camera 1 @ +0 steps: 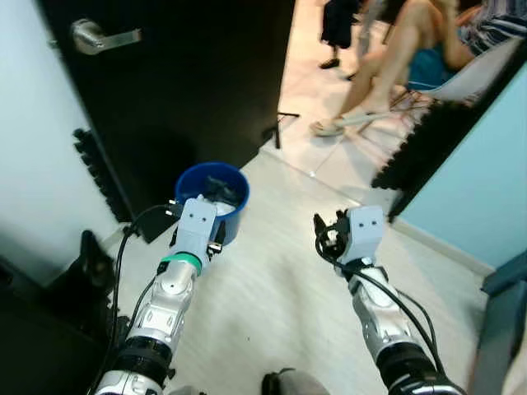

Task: Clean up the room

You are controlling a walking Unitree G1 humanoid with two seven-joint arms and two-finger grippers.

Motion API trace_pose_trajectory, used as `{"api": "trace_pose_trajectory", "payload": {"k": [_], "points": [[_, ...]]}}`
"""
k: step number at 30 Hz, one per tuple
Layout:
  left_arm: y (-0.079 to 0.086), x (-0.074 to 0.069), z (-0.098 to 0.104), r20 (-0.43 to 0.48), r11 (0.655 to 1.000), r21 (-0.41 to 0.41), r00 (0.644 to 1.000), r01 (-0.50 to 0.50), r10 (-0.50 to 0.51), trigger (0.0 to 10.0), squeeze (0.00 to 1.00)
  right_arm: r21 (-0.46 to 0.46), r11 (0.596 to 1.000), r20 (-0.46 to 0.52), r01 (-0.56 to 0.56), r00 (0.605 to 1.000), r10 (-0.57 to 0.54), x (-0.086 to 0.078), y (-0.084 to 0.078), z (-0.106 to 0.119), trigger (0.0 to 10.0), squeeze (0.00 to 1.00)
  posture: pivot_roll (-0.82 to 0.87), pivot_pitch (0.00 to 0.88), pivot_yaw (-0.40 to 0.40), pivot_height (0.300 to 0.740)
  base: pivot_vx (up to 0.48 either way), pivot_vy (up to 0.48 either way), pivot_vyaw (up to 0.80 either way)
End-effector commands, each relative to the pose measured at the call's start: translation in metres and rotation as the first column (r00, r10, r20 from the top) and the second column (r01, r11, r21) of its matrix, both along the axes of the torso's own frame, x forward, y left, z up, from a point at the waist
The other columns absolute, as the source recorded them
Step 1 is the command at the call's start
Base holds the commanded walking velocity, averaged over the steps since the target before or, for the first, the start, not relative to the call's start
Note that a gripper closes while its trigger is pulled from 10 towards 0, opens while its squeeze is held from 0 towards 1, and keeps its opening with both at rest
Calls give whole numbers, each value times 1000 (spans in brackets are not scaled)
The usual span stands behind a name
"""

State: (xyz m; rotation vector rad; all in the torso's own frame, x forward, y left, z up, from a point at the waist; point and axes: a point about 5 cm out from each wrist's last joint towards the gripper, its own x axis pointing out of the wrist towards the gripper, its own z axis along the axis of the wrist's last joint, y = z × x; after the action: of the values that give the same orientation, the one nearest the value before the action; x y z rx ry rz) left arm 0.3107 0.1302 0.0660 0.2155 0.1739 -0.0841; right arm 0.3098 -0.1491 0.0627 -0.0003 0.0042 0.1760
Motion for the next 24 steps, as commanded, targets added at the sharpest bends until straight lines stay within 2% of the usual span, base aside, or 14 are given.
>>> {"api": "trace_pose_trajectory", "payload": {"k": [1,24], "points": [[-2,-1,-5,-32,1000,-3,999,5,-5,10000,0,4,1000,-9,5,1000,-5,-1,-1,-2,10000,0,4,0,22,734,0,0,-775],[-4,1,0,-15,1000,5,999,30,-30,10000,0,22,1000,-10,17,1000,-17,-1,0,-3,10000,0,4,0,29,734,0,0,-773]]}}
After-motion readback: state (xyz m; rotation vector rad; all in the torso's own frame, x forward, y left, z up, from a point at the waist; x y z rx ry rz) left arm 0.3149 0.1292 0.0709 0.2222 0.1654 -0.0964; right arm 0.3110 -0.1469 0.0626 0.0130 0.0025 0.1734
